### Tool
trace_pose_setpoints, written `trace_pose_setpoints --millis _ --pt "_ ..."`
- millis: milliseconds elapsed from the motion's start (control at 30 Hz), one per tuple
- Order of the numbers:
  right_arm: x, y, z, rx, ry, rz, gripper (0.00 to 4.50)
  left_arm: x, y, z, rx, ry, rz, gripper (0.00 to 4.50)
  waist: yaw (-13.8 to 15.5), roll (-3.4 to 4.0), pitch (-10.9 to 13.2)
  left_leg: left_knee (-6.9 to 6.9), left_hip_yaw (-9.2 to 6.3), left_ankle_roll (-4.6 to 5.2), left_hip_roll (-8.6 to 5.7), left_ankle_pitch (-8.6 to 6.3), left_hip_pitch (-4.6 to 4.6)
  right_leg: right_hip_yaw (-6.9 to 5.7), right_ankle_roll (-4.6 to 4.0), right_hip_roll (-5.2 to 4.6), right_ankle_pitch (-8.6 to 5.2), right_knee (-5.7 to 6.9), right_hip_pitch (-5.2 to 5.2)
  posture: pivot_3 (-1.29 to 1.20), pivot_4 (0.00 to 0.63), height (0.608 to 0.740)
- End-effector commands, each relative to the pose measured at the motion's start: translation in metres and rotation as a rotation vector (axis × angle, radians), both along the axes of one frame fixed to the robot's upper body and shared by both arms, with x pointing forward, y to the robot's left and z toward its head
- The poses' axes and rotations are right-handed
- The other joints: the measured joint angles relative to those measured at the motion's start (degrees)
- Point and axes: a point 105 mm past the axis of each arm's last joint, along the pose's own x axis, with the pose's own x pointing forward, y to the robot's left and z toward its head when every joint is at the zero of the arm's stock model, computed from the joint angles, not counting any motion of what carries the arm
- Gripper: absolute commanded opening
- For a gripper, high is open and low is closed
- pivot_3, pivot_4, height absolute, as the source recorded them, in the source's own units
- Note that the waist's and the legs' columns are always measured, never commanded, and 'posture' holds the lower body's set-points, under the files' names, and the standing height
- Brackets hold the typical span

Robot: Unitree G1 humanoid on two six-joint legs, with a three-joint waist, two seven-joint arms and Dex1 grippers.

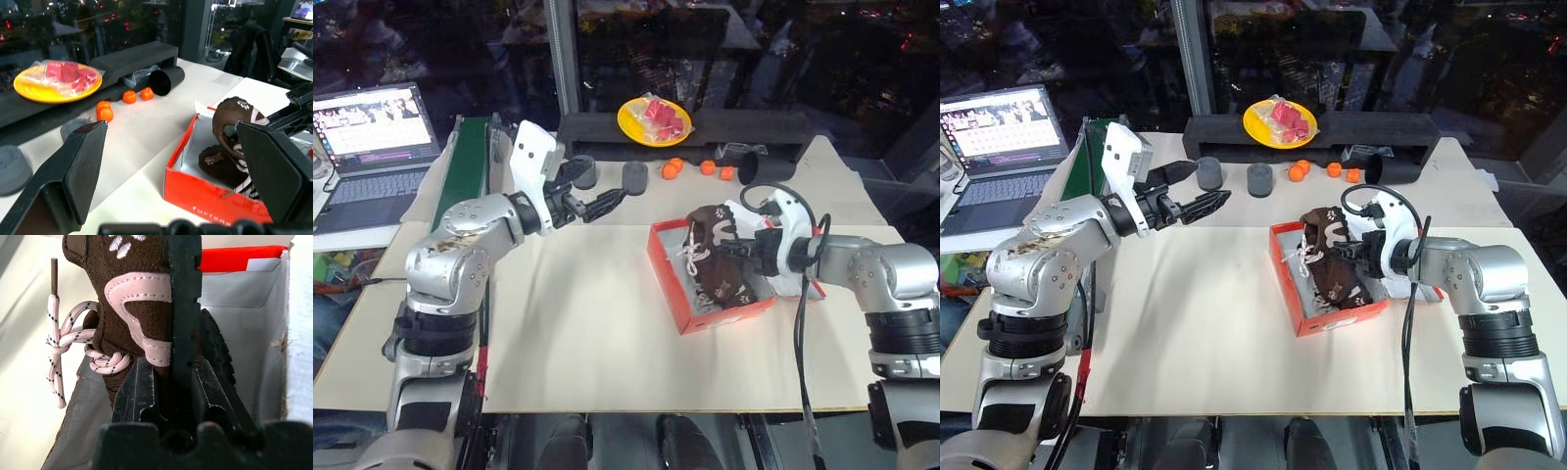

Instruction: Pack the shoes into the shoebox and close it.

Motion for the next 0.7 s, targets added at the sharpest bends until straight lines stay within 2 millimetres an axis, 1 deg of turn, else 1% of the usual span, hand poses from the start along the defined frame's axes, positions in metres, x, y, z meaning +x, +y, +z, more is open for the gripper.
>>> trace_pose_setpoints --millis 33,133,233,300,333,433,467,500,567,700 --pt "0.004 0.009 0.037 0.048 -0.069 0.033 0.38 -0.006 0.000 0.010 -0.014 -0.045 -0.002 4.50 0.00 0.00 0.00 0.00 0.00 0.00 0.00 0.00 0.00 0.00 0.00 0.00 0.00 0.00 0.00 0.00 0.150 0.740" --pt "0.002 0.015 0.052 0.055 -0.085 0.066 0.38 -0.007 0.000 0.009 -0.017 -0.042 -0.001 4.50 -0.22 0.00 0.00 0.01 0.02 0.00 0.01 0.00 0.00 0.02 -0.01 0.01 0.02 0.02 -0.03 0.00 0.150 0.740" --pt "-0.003 0.028 0.077 0.112 -0.099 0.124 0.38 -0.008 -0.001 0.005 -0.022 -0.035 0.002 4.50 -0.13 0.00 0.00 0.00 0.00 0.00 0.02 0.00 0.00 0.01 -0.01 0.02 0.02 0.02 -0.05 0.00 0.150 0.740" --pt "-0.004 0.031 0.082 0.128 -0.096 0.137 0.38 -0.008 -0.001 0.005 -0.023 -0.033 0.004 4.50 -0.06 0.00 0.00 0.00 0.00 0.00 0.01 0.00 -0.02 0.00 -0.01 0.00 0.02 0.01 -0.04 0.00 0.150 0.740" --pt "-0.005 0.032 0.082 0.127 -0.091 0.138 0.38 -0.008 -0.001 0.005 -0.024 -0.032 0.005 4.50 -0.02 0.00 0.00 0.00 0.00 0.00 0.01 0.00 -0.02 0.00 -0.01 0.00 0.02 0.00 -0.03 0.00 0.150 0.740" --pt "-0.007 0.032 0.070 0.115 -0.062 0.146 0.38 -0.008 -0.001 0.005 -0.026 -0.032 0.004 4.50 0.22 0.00 0.00 0.00 -0.02 0.00 0.01 0.00 -0.01 -0.02 -0.01 0.00 0.02 0.01 -0.01 0.00 0.150 0.740" --pt "-0.007 0.030 0.063 0.110 -0.047 0.140 0.38 -0.008 -0.001 0.005 -0.022 -0.033 0.004 4.50 0.31 0.00 0.00 0.01 -0.01 0.00 0.00 0.00 -0.02 -0.02 -0.01 0.00 0.02 0.00 -0.01 0.00 0.150 0.740" --pt "-0.007 0.026 0.054 0.115 -0.024 0.129 0.38 -0.009 0.000 0.006 -0.022 -0.033 0.003 4.50 0.37 0.00 0.00 0.01 -0.01 0.00 0.00 0.00 -0.02 -0.02 0.00 0.00 0.02 0.00 0.00 0.00 0.150 0.740" --pt "-0.003 0.013 0.031 0.096 0.013 0.076 0.38 -0.009 0.000 0.006 -0.017 -0.035 0.002 4.50 0.43 -0.01 -0.01 0.02 -0.01 0.00 0.00 0.00 -0.02 -0.02 0.00 -0.01 0.02 -0.01 0.02 0.00 0.150 0.740" --pt "0.002 0.003 0.009 0.081 0.043 0.032 0.38 -0.010 0.001 0.007 -0.003 -0.034 -0.016 4.50 0.25 0.00 0.00 0.03 0.01 0.00 -0.01 0.00 -0.02 0.00 0.00 -0.01 0.02 0.02 -0.02 0.00 0.150 0.740"
